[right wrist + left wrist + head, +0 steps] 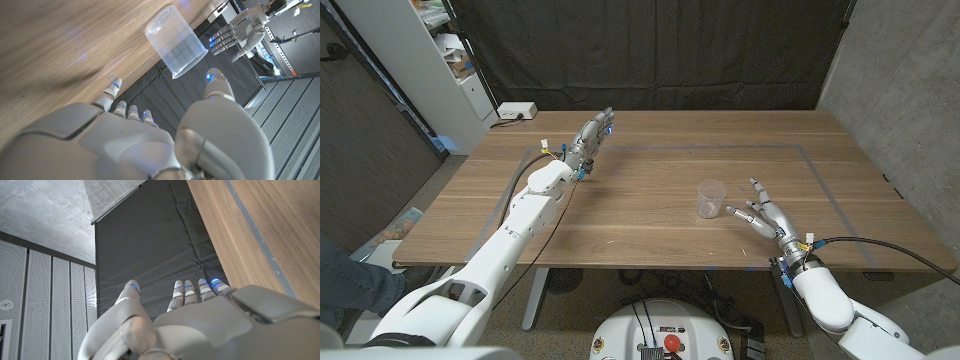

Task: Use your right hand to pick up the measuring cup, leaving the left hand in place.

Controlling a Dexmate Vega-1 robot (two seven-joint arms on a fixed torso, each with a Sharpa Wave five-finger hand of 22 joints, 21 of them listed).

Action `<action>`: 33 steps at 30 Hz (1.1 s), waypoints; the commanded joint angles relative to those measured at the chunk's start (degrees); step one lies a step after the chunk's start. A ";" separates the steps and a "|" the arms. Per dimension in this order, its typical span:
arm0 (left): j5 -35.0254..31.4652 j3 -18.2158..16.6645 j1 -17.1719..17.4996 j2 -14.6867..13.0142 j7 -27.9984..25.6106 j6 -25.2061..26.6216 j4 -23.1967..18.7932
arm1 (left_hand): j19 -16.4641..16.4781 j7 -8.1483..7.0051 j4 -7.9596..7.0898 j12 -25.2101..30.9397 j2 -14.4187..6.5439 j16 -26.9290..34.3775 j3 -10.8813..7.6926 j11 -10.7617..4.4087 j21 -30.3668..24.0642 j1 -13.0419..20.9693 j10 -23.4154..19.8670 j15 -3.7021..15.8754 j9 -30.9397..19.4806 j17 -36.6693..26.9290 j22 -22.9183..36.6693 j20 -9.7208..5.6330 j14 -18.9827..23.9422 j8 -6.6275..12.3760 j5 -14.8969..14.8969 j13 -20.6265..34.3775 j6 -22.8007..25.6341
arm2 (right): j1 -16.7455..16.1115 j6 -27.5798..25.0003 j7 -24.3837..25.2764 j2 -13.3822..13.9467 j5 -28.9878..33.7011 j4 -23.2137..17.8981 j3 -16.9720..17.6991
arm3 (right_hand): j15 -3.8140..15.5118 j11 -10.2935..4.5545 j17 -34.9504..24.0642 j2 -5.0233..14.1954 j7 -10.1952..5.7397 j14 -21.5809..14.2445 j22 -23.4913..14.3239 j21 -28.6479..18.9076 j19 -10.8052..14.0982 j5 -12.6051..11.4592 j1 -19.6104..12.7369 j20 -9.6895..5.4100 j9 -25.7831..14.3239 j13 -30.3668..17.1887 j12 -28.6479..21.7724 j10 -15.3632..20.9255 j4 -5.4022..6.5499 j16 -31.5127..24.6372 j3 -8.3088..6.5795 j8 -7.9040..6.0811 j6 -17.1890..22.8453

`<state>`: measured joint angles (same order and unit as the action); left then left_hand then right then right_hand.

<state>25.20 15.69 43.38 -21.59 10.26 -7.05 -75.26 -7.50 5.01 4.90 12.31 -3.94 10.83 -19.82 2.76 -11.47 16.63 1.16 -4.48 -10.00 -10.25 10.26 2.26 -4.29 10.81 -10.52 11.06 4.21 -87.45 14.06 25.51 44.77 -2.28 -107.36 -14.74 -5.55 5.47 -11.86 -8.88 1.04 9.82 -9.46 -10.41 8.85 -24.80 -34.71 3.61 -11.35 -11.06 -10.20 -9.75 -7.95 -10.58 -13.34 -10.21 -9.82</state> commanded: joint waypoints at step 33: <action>-0.57 -0.14 -1.52 -0.33 1.00 0.71 1.31 | -0.36 0.13 0.54 -0.09 -0.51 -0.11 0.09 -0.13 0.14 -0.14 -0.48 0.11 -0.23 -0.13 0.10 0.19 -0.07 0.08 -0.06 0.09 0.59 | 7.54 2.64 2.73 -3.89 4.64 6.49 -6.96 | -0.92 0.97 -0.13 0.54 -0.60 1.04 -0.16 -0.94 2.52 -1.20 -2.03 1.31 -0.16 -0.46 -0.72 -6.60 -0.17 -0.55 0.73 -0.33 -9.67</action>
<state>24.79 15.71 42.00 -21.63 11.25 -6.66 -73.90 -7.50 5.22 5.13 12.31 -4.18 10.83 -19.58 2.65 -11.47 16.39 1.05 -4.48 -10.00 -10.25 10.25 2.26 -4.29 10.81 -10.52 11.06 4.42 -82.54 15.52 27.80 42.30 1.39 -103.48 -19.78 -6.14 5.96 -11.85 -8.36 0.40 9.82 -9.47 -10.86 10.82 -25.46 -36.03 5.12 -11.34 -11.34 -10.65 -9.63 -8.12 -10.81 -12.72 -10.21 -10.03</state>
